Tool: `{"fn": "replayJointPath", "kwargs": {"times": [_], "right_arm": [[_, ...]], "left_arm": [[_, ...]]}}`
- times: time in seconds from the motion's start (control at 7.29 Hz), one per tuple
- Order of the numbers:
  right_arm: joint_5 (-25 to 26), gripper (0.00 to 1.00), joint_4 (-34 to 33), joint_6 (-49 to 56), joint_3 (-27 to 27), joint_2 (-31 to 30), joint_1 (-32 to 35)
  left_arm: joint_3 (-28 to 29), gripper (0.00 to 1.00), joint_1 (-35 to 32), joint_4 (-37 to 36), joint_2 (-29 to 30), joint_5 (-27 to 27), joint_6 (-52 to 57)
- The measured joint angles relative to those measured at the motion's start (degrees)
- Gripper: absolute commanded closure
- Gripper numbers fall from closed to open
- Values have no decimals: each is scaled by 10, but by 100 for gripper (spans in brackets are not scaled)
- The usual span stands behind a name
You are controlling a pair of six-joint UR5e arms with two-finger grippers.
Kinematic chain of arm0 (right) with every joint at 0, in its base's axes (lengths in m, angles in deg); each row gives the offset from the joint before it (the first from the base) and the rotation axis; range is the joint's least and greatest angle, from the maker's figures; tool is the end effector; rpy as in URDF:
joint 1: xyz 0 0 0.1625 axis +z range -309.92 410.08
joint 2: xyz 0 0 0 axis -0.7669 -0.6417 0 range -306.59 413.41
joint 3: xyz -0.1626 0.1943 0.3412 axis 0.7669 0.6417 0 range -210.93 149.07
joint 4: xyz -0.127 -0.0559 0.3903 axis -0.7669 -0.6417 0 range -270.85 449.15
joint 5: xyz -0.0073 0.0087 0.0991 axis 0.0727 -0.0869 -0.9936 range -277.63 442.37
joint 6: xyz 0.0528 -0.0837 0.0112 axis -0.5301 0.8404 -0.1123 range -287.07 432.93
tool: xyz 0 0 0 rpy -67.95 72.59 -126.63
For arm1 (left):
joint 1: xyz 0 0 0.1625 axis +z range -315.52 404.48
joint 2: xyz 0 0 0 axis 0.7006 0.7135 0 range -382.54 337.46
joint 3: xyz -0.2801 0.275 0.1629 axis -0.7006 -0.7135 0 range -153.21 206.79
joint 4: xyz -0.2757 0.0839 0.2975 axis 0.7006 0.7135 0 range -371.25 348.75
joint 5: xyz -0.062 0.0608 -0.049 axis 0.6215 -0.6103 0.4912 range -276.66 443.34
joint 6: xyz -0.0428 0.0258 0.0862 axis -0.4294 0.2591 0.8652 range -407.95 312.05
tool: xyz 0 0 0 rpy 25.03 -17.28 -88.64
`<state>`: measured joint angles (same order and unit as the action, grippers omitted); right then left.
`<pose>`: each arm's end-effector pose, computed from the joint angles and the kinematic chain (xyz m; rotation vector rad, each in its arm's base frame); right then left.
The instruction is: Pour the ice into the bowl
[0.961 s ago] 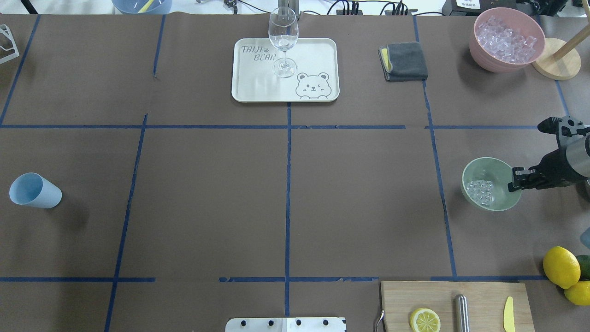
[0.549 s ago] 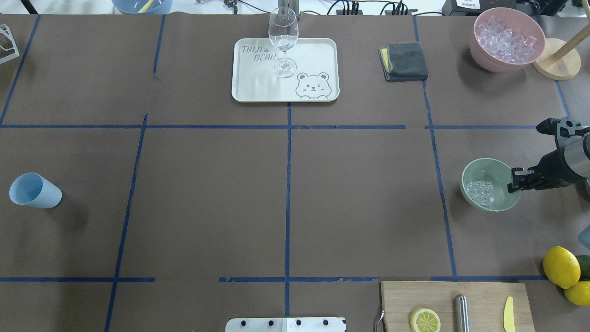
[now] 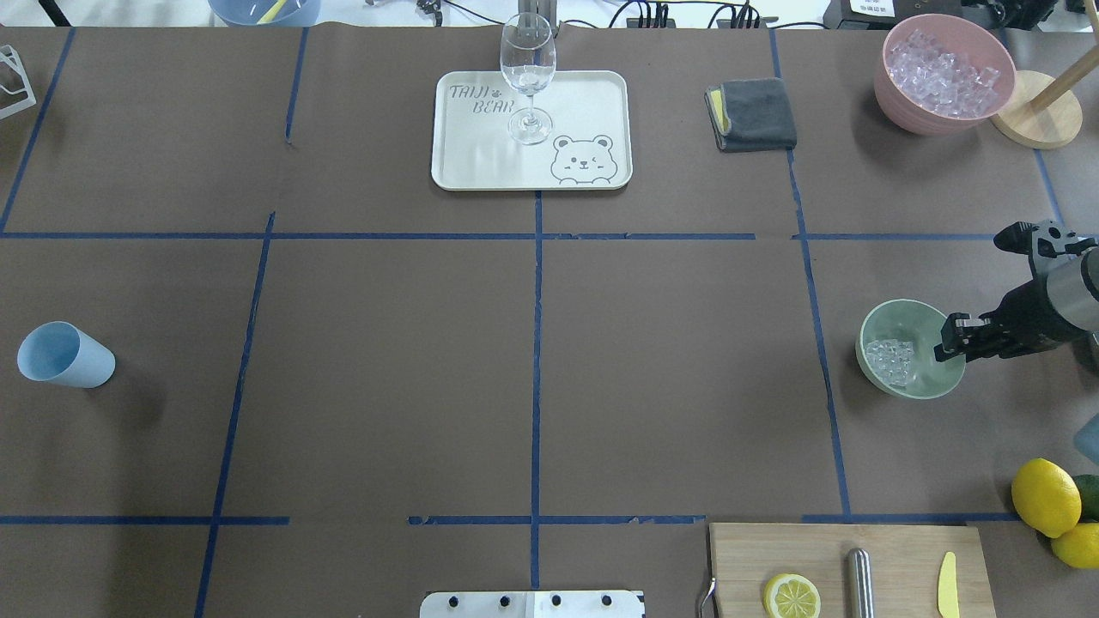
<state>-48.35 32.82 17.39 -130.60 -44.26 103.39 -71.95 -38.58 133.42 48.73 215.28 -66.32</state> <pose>-0.2202 -0.4099 0.5732 -0.0821 -0.9040 0.0850 -0.0212 -0.3781 0.6155 0.5720 0.8373 0.1032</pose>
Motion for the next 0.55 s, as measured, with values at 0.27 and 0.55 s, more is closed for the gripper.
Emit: {"fn": "replayJointPath", "kwargs": {"times": [0.27, 0.55], "right_arm": [[-10, 0, 1, 2, -5, -2, 13], [-44, 0, 0, 17, -13, -9, 69]], "left_arm": [[0, 0, 0, -1, 1, 0, 0], [9, 0, 2, -9, 7, -1, 2]]}}
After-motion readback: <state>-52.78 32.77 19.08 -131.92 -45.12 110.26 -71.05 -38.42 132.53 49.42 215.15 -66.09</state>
